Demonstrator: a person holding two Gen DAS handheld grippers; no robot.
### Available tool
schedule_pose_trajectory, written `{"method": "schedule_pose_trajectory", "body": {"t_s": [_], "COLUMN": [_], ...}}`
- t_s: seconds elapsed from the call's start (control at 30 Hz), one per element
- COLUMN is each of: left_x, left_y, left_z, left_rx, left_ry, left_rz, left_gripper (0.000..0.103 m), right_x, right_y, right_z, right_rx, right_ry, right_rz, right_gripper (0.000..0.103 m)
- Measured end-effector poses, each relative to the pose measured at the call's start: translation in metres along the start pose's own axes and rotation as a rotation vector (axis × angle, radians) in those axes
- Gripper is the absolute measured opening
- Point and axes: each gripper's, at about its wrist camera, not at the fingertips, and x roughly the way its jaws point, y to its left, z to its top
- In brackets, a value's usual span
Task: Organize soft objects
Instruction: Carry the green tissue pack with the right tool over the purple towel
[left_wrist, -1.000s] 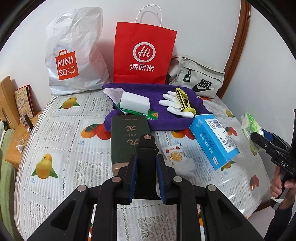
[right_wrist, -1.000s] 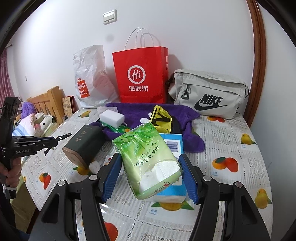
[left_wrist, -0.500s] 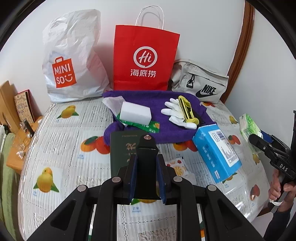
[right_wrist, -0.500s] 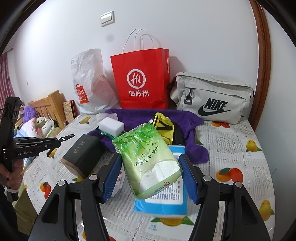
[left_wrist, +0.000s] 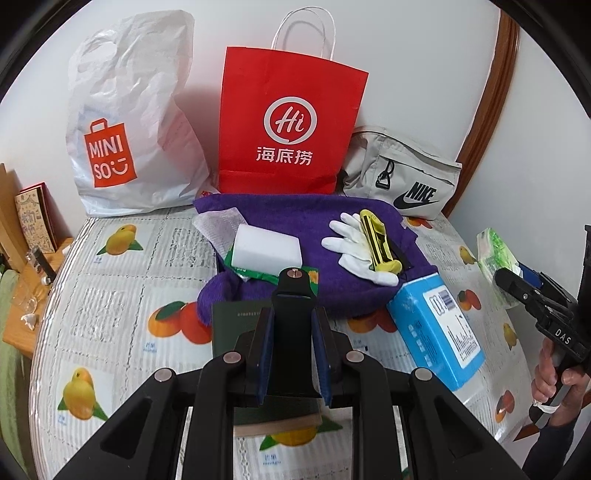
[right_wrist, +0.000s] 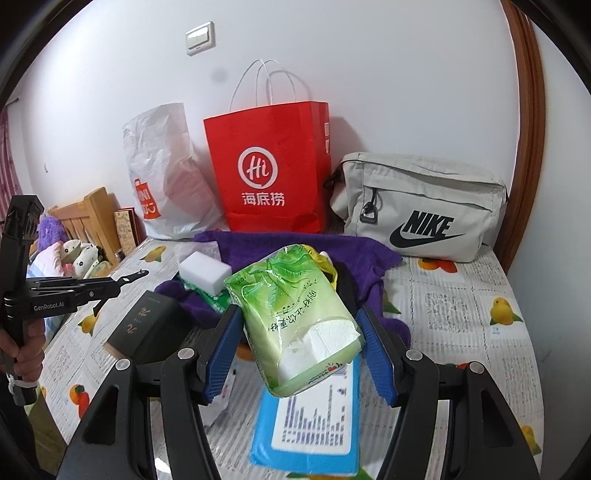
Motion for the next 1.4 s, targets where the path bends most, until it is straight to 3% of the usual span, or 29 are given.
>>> {"method": "schedule_pose_trajectory", "body": {"t_s": [0.63,1.4], "left_x": [0.067,0.139], "left_y": [-0.001,0.0], "left_z": [0.049,0.082], "left_rx": [-0.008,-0.042], "left_ry": [0.053,0.109], "left_rz": [-0.027,-0.006], "left_gripper": [0.02,0.02], "right_x": [0.067,0.154], "right_y": [-0.025,-0.042], "right_z": [0.033,0.04], "right_rx": [0.013,0.027], "right_ry": [0.027,0.171], "right_rz": [-0.016,0.04], "right_gripper": [0.063,0.064]}}
